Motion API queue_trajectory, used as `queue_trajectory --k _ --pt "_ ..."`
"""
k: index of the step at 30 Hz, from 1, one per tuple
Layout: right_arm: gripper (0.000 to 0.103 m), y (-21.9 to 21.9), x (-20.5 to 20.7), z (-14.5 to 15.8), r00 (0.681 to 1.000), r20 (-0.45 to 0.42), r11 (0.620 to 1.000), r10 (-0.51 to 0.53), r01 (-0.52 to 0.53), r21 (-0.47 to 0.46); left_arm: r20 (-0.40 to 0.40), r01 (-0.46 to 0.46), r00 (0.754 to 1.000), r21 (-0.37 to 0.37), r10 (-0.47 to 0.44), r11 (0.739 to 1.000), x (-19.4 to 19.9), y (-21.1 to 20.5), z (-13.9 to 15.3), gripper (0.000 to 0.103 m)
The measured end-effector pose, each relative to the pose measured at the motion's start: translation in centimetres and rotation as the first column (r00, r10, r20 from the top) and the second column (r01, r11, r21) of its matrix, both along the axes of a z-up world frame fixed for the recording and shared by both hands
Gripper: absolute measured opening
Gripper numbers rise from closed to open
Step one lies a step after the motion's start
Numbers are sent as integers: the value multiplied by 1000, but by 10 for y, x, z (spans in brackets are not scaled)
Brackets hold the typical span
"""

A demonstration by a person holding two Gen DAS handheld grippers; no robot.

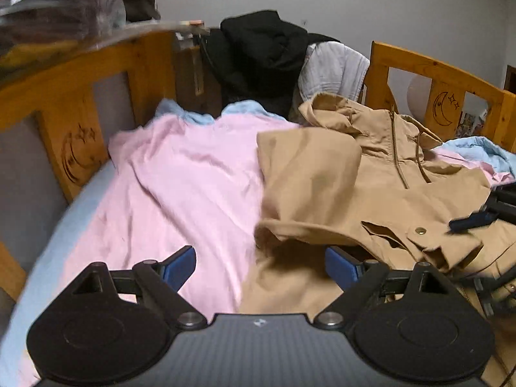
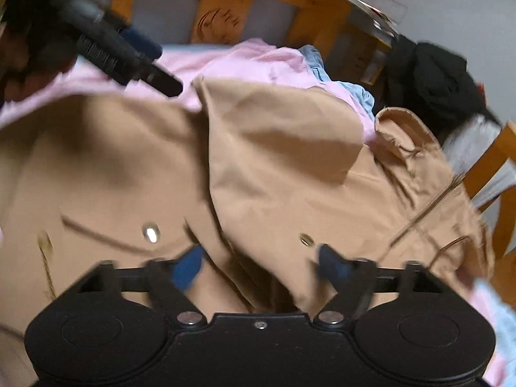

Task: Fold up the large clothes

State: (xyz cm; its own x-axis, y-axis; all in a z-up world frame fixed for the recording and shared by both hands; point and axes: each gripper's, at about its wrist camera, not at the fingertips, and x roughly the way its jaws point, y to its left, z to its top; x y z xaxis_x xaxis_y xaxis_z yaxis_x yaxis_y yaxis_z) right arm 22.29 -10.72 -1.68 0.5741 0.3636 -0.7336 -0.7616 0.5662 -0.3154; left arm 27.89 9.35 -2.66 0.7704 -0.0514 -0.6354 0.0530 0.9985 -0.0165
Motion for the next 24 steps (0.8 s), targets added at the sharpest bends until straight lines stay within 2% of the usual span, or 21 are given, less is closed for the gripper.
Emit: queue_trajectory --k 1,3,5,7,9,11,12,13,14,15,16,18,20,21,22,23,24 --pt "36 -2 1 -1 1000 23 1000 -20 20 -5 -3 0 1000 -9 0 1000 -1 0 -1 90" --pt "15 -15 9 7 995 36 992 -98 95 82 -6 5 1000 -10 -5 1000 1 -4 -3 89" --pt "10 -37 13 24 968 88 954 -233 210 216 -1 21 1000 3 -21 1000 2 -9 -2 89" --pt "9 -73 7 47 906 113 853 -407 333 403 2 45 999 35 -45 998 3 -14 -3 89" --pt "9 -108 -6 56 812 98 721 -576 447 529 6 64 998 88 -65 994 6 -18 -5 89" --pt "9 -137 -19 50 706 30 589 -708 566 577 4 86 996 141 -87 986 12 -21 -10 88" --pt "10 -150 -21 40 676 -28 545 -736 616 569 -2 97 995 159 -98 983 16 -22 -14 88" --pt "12 -160 -21 28 657 -86 517 -749 660 545 -13 116 993 170 -116 979 20 -22 -18 88" --pt "19 -169 -21 18 644 -128 496 -754 687 531 -31 148 989 184 -145 972 26 -22 -23 87" --pt "26 -178 -23 7 639 -173 478 -750 704 525 -48 175 984 206 -169 963 30 -23 -27 84" --pt "32 -185 -23 1 644 -202 475 -738 708 522 -68 192 981 238 -181 952 35 -25 -29 81" --pt "61 -193 -22 -5 652 -228 479 -723 711 514 -84 227 974 283 -212 932 40 -27 -29 76" --pt "68 -202 -18 -2 656 -246 467 -714 707 531 -73 251 968 324 -241 912 42 -32 -26 75" --pt "72 -206 -12 1 652 -243 464 -719 710 530 -75 258 966 348 -247 901 43 -35 -27 71" --pt "73 -205 -7 5 653 -235 474 -719 709 522 -80 264 964 365 -252 893 44 -38 -27 68" --pt "74 -204 1 7 662 -227 490 -715 705 513 -83 270 963 378 -258 886 45 -41 -28 60" --pt "75 -203 3 8 677 -219 512 -703 695 505 -86 281 959 385 -269 879 45 -45 -29 55"
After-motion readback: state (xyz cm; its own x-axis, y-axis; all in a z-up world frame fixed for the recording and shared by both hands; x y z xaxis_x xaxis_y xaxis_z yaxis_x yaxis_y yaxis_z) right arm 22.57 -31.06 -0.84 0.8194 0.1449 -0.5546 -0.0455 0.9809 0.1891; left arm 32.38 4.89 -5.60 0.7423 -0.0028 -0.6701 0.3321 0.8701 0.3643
